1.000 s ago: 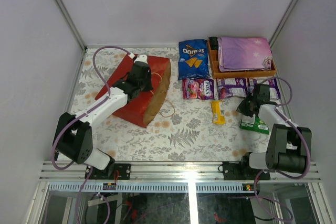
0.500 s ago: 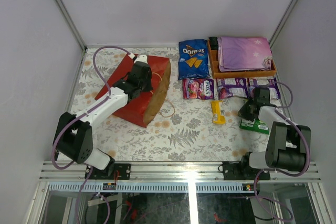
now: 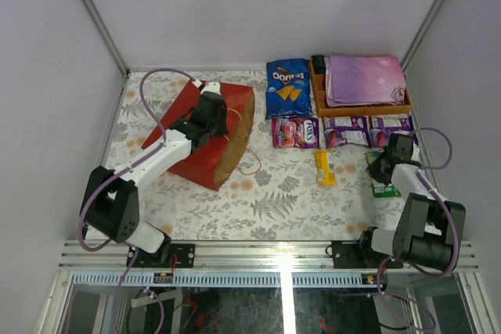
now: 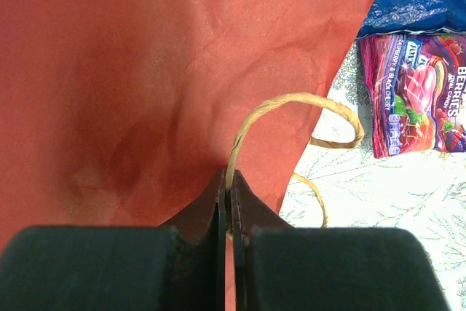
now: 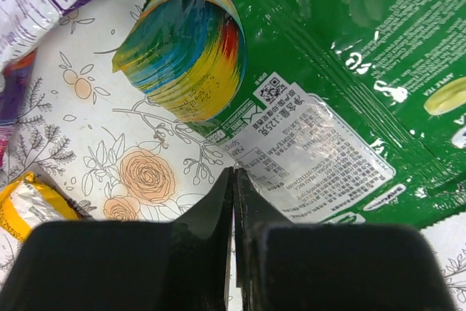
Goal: Take the snacks out of the paper bag
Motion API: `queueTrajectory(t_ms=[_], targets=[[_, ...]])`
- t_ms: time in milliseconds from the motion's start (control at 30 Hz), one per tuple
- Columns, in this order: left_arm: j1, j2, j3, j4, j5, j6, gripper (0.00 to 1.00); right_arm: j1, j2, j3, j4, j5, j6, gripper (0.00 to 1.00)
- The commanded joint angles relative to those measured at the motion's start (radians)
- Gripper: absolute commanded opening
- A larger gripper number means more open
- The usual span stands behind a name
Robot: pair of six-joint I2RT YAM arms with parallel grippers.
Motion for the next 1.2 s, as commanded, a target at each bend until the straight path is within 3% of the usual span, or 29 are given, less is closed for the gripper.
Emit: queueTrajectory(t_ms=[0, 67, 200, 367, 533, 633, 767, 867, 1033, 1167], targets=[[-0.004, -0.02, 0.028, -0.007, -0.026, 0.016, 0.0, -0.005, -0.083, 0.002, -0.022, 0.054, 0.007, 0.0], [-0.004, -0.038, 0.024, -0.008, -0.042, 0.01, 0.0, -0.005, -0.143, -0.005, -0.007, 0.02, 0.016, 0.01], [-0.005, -0.086, 0.025, -0.041, -0.078, -0.002, 0.0, 0.026, -0.291, -0.008, 0.016, -0.018, 0.059, 0.12], [-0.032, -0.157, 0.043, -0.097, -0.118, -0.04, 0.0, 0.284, -0.334, 0.06, 0.067, 0.078, 0.108, 0.37], [-0.1, -0.23, 0.049, -0.237, -0.281, -0.103, 0.0, 0.634, -0.148, 0.1, 0.289, 0.072, 0.132, 0.56], [-0.143, -0.246, 0.061, -0.361, -0.376, -0.188, 0.0, 0.814, 0.022, 0.153, 0.432, 0.03, 0.14, 0.59], [-0.152, -0.254, 0.083, -0.547, -0.491, -0.287, 0.0, 0.964, 0.242, 0.22, 0.622, -0.098, 0.208, 0.58], [-0.155, -0.27, 0.087, -0.668, -0.559, -0.369, 0.0, 1.042, 0.343, 0.255, 0.722, -0.137, 0.243, 0.59], [-0.154, -0.303, 0.085, -0.839, -0.654, -0.485, 0.0, 1.077, 0.443, 0.27, 0.844, -0.191, 0.317, 0.72], [-0.155, -0.294, 0.118, -0.901, -0.694, -0.484, 0.0, 1.083, 0.448, 0.265, 0.862, -0.199, 0.314, 0.73]])
